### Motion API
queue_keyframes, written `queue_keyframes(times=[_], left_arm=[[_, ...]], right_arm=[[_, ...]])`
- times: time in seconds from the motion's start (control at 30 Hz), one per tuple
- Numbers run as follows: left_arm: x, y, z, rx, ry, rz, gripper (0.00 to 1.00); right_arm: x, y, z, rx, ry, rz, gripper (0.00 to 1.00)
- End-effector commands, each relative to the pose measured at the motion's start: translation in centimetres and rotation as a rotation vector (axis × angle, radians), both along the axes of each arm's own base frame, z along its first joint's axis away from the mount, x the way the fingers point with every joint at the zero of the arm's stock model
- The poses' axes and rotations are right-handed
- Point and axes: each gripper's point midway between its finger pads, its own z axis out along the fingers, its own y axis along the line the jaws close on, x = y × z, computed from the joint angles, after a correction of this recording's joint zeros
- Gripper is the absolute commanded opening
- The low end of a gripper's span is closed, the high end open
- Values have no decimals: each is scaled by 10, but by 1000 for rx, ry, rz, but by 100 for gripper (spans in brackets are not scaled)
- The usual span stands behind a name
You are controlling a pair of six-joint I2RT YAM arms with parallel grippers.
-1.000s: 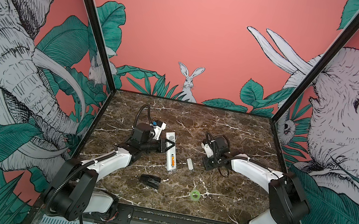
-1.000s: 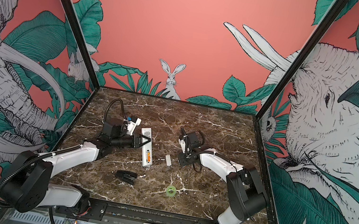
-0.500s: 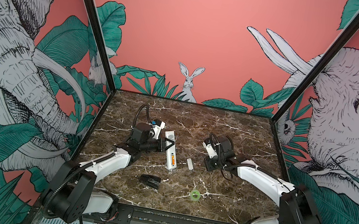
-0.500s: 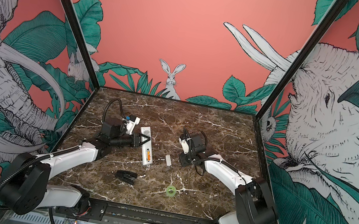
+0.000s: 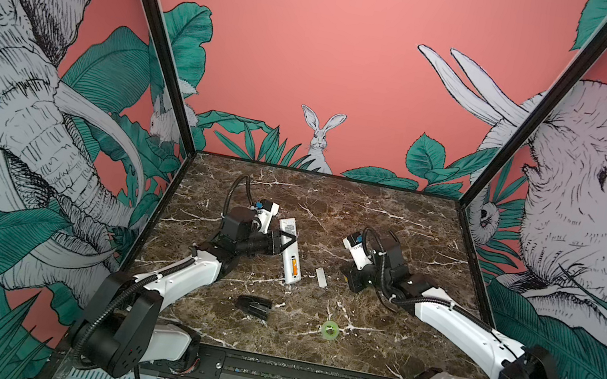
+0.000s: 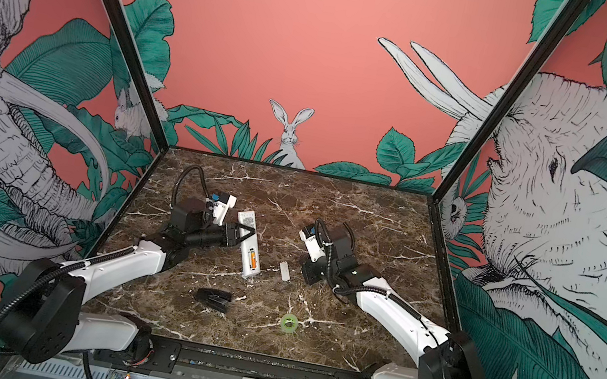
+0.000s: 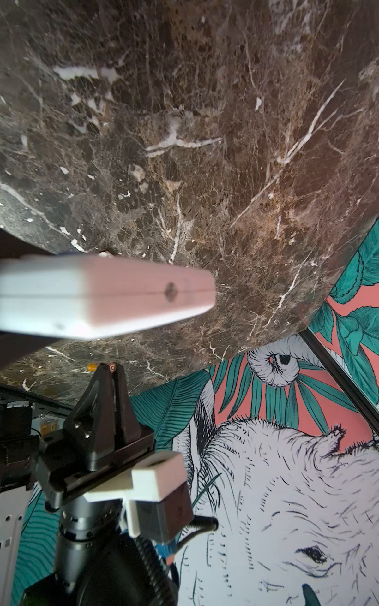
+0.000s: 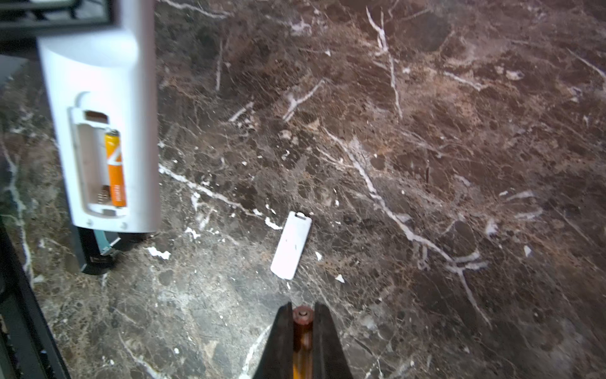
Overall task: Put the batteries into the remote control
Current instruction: 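Carry the battery with the right gripper toward the remote held by the left gripper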
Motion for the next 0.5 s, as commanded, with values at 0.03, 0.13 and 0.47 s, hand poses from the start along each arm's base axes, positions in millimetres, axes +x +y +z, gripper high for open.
queue_keyframes(times=[0.03,0.13,0.47], left_arm=[[3,0,16,-40,-60,9,0],[4,-1,19,-53,-76,6,0],[-1,-4,32,-104,-117,-24,0]], right_arm=[[-9,25,33,135,-74,87,1],[-17,35,46,183,-109,133,1],[-27,59,91,359,-215,201,2]])
